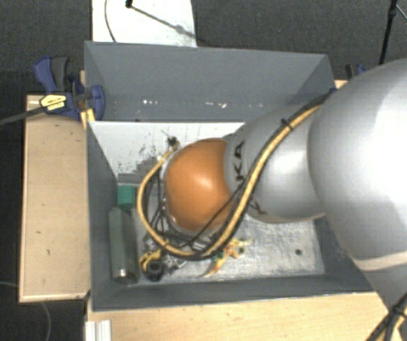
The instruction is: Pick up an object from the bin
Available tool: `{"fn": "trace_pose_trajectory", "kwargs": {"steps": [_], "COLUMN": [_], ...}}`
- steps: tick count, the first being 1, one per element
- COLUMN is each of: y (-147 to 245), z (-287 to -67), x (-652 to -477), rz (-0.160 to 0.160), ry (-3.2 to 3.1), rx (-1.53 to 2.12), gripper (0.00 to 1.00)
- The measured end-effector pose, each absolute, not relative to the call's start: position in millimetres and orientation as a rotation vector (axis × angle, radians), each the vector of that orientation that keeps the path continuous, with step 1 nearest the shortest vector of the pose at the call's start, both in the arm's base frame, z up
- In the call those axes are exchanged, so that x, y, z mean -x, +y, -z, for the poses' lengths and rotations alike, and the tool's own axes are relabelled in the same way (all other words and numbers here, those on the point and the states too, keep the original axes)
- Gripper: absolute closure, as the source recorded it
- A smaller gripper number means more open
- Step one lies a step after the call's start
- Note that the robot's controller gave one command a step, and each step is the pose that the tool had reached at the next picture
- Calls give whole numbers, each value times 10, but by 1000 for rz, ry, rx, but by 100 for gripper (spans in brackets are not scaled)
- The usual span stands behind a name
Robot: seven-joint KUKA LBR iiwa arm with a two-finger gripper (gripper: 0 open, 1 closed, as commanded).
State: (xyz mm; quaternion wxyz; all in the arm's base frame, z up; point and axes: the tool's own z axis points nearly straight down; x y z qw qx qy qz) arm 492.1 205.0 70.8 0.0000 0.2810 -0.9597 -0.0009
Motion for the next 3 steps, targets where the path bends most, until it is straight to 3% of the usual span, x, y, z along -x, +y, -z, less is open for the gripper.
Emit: {"fn": "trace_pose_trajectory", "kwargs": {"steps": [1, 2, 3], "y": [2016, 2016, 2033], "z": [-1770, -1769, -2149], "x": [-5073, -5073, -5010], "rz": [2, 2, 1], "ry": [-3044, -3044, -3039], "rx": [-785, -784, -777], "gripper": [100, 100, 100]}}
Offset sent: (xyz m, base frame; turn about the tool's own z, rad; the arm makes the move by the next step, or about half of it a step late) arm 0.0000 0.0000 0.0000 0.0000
